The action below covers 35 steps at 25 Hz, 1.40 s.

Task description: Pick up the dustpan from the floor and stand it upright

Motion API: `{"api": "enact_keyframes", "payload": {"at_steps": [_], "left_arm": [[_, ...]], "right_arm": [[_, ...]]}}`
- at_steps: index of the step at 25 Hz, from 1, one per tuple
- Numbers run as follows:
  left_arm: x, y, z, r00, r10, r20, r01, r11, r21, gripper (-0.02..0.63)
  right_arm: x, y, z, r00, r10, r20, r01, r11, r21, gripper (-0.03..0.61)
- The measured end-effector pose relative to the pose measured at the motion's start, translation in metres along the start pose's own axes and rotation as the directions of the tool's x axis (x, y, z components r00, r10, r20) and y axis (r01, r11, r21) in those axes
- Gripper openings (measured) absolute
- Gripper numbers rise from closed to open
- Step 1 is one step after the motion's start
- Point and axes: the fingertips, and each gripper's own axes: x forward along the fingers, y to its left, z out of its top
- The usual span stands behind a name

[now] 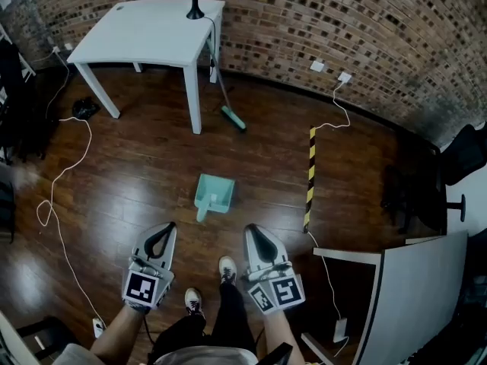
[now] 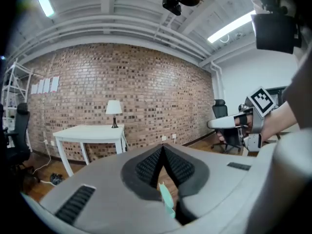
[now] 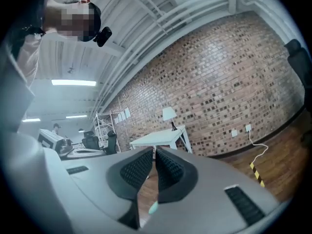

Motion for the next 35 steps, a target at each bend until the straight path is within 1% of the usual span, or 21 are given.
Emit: {"api": "enact_keyframes", "payload": {"at_steps": [2, 4, 6, 8, 13, 15, 18, 21, 24, 26, 30, 35], "left_arm": [[-0.027, -0.006, 0.027, 0.999, -0.026, 0.022, 0.026, 0.999, 0.020, -0.005], [-0.052, -0.008, 0.056, 0.996, -0.040, 0.076, 0.037, 0.998, 0.042, -0.005], [-0.075, -0.009, 0.081, 0.988, -0.052, 0.145, 0.038, 0.995, 0.095, -0.005], [-0.100, -0.013, 0.096, 0.980, -0.059, 0.191, 0.030, 0.988, 0.152, -0.005], [-0.149, -0.045, 0.124, 0.966, -0.084, 0.246, 0.047, 0.987, 0.152, -0.006], [-0.166, -0.054, 0.134, 0.960, -0.095, 0.262, 0.051, 0.985, 0.167, -0.006], [-0.187, -0.063, 0.146, 0.958, -0.085, 0.272, 0.040, 0.985, 0.167, -0.006], [-0.194, -0.078, 0.155, 0.954, -0.080, 0.289, 0.035, 0.987, 0.158, -0.006], [-0.198, -0.090, 0.163, 0.947, -0.075, 0.313, 0.023, 0.986, 0.168, -0.006], [-0.202, -0.094, 0.167, 0.945, -0.067, 0.321, 0.012, 0.985, 0.172, -0.006], [-0.207, -0.098, 0.175, 0.941, -0.052, 0.335, -0.002, 0.987, 0.159, -0.006], [-0.201, -0.100, 0.171, 0.939, -0.046, 0.342, -0.004, 0.990, 0.144, -0.006]], "right_arm": [[-0.021, 0.023, 0.029, 0.999, -0.007, 0.044, 0.009, 1.000, -0.029, 0.025], [-0.040, 0.044, 0.057, 0.996, -0.008, 0.093, 0.014, 0.998, -0.064, 0.025], [-0.060, 0.062, 0.081, 0.989, -0.016, 0.149, 0.026, 0.997, -0.068, 0.025], [-0.084, 0.080, 0.101, 0.982, -0.024, 0.190, 0.036, 0.997, -0.062, 0.025], [-0.138, 0.117, 0.138, 0.969, -0.022, 0.244, 0.050, 0.993, -0.108, 0.025], [-0.156, 0.128, 0.147, 0.966, -0.028, 0.258, 0.063, 0.990, -0.128, 0.025], [-0.184, 0.138, 0.156, 0.963, -0.045, 0.267, 0.086, 0.986, -0.144, 0.020], [-0.210, 0.128, 0.164, 0.960, -0.070, 0.270, 0.109, 0.985, -0.136, 0.020], [-0.229, 0.117, 0.168, 0.956, -0.091, 0.278, 0.130, 0.984, -0.124, 0.020], [-0.238, 0.116, 0.170, 0.955, -0.101, 0.278, 0.143, 0.980, -0.135, 0.020], [-0.248, 0.115, 0.173, 0.957, -0.107, 0.268, 0.157, 0.972, -0.176, 0.020], [-0.242, 0.114, 0.171, 0.955, -0.082, 0.284, 0.136, 0.975, -0.176, 0.020]]}}
